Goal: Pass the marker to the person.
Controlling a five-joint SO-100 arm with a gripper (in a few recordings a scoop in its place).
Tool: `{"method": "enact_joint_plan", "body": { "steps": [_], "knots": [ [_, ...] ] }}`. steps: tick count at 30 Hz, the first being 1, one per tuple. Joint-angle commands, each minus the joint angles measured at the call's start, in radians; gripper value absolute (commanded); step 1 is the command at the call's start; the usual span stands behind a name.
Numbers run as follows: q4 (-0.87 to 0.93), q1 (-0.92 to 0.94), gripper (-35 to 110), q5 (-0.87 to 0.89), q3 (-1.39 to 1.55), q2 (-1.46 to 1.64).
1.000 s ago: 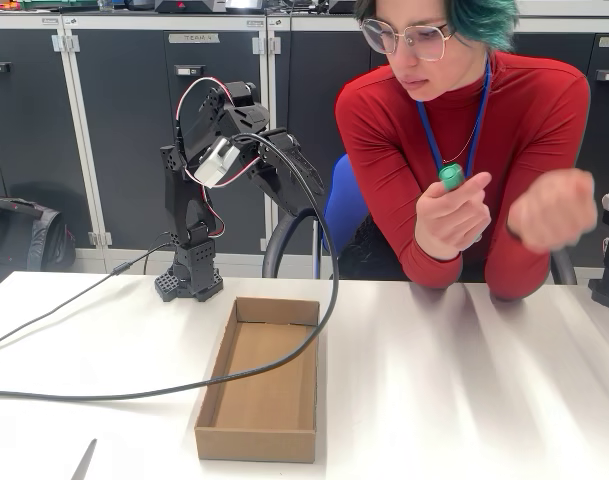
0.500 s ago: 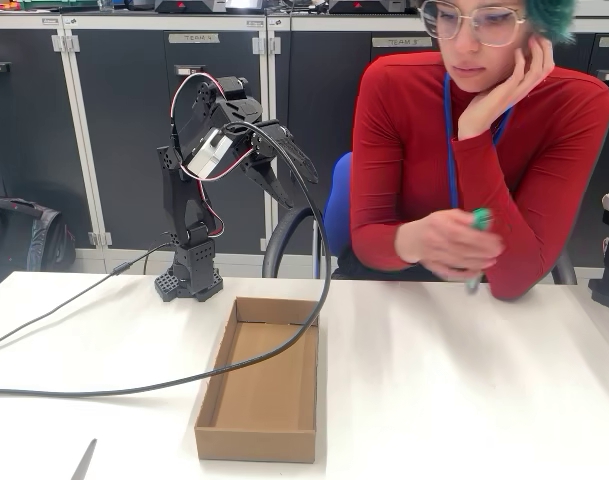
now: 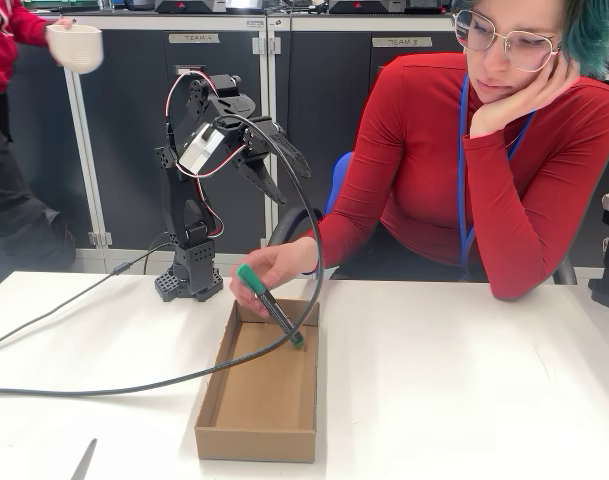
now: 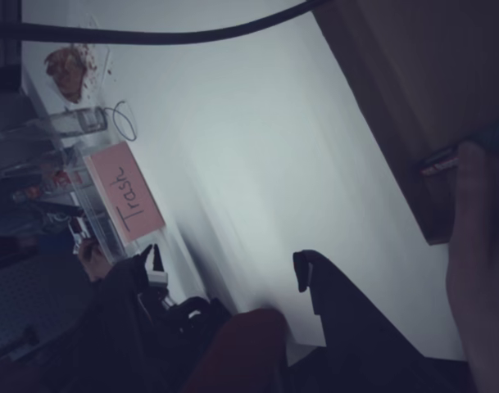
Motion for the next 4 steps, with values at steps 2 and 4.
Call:
{"method": "enact_joint_plan", "body": {
  "steps": [2, 4],
  "knots": [
    [-0.015, -0.011, 40, -0.008, 0.018, 0.066],
    [-0.018, -0.014, 40, -0.005, 0.031, 0.075]
  ]
}}
